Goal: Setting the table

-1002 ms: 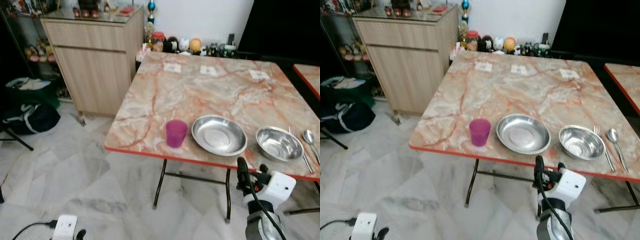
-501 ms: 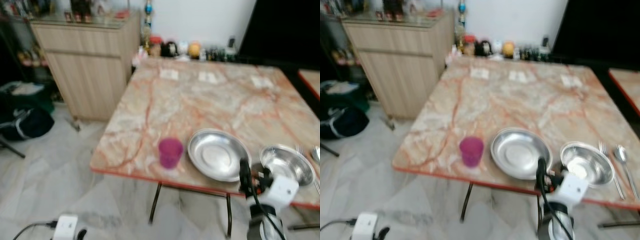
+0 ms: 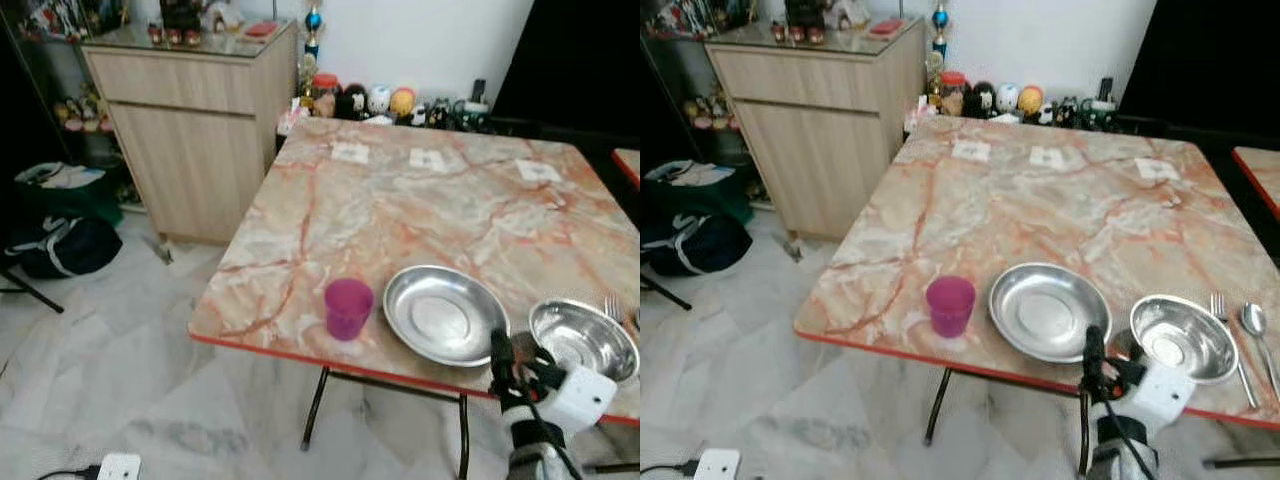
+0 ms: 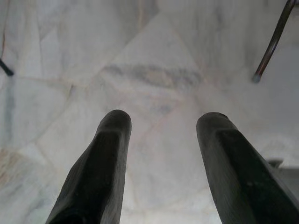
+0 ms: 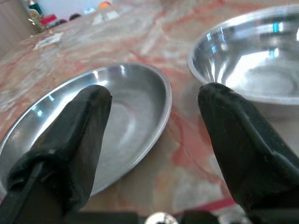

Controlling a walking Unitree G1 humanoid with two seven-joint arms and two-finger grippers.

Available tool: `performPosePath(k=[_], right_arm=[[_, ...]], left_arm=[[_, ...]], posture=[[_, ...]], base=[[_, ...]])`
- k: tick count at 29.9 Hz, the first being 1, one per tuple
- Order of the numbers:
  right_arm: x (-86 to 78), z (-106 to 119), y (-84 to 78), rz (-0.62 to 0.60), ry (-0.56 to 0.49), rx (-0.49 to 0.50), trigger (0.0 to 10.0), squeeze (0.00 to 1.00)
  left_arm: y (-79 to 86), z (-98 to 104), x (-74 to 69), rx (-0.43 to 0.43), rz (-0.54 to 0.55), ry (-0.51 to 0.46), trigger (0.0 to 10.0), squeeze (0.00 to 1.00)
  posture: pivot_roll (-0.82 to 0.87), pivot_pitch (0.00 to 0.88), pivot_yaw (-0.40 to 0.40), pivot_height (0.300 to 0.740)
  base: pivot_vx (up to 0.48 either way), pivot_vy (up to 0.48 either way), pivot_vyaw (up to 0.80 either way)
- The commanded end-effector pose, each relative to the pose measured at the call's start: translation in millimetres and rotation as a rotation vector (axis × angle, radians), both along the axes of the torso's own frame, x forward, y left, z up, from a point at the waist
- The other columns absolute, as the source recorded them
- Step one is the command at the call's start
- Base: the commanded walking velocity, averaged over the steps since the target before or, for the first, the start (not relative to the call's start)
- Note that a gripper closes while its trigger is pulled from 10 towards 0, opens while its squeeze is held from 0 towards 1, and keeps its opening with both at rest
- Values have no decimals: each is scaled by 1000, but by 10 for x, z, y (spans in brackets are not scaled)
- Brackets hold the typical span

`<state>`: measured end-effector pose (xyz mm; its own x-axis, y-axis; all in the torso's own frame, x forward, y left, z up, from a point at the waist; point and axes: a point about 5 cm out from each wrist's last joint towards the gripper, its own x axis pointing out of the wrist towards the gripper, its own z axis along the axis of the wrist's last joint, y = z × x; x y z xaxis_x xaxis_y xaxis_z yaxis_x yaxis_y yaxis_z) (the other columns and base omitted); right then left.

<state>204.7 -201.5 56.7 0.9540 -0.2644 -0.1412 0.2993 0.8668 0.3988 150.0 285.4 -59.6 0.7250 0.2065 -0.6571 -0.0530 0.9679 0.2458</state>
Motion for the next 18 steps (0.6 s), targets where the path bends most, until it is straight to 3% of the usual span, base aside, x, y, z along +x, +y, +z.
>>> performPosePath(k=[1, 6, 18], right_arm=[[22, -60, 115, -27, 11, 120, 10000, 0], [195, -66, 108, -6, 13, 202, 10000, 0], [212, -186, 160, -43, 49, 326, 10000, 0]], left_arm=[[-24, -26, -23, 2, -7, 13, 10000, 0], [-39, -29, -13, 3, -16, 12, 10000, 0], [-2, -38, -68, 11, -9, 23, 10000, 0]], posture=[[109, 9, -49, 740], [123, 11, -60, 740], [138, 21, -62, 740]], base=[[0, 0, 0], [0, 0, 0], [0, 0, 0]])
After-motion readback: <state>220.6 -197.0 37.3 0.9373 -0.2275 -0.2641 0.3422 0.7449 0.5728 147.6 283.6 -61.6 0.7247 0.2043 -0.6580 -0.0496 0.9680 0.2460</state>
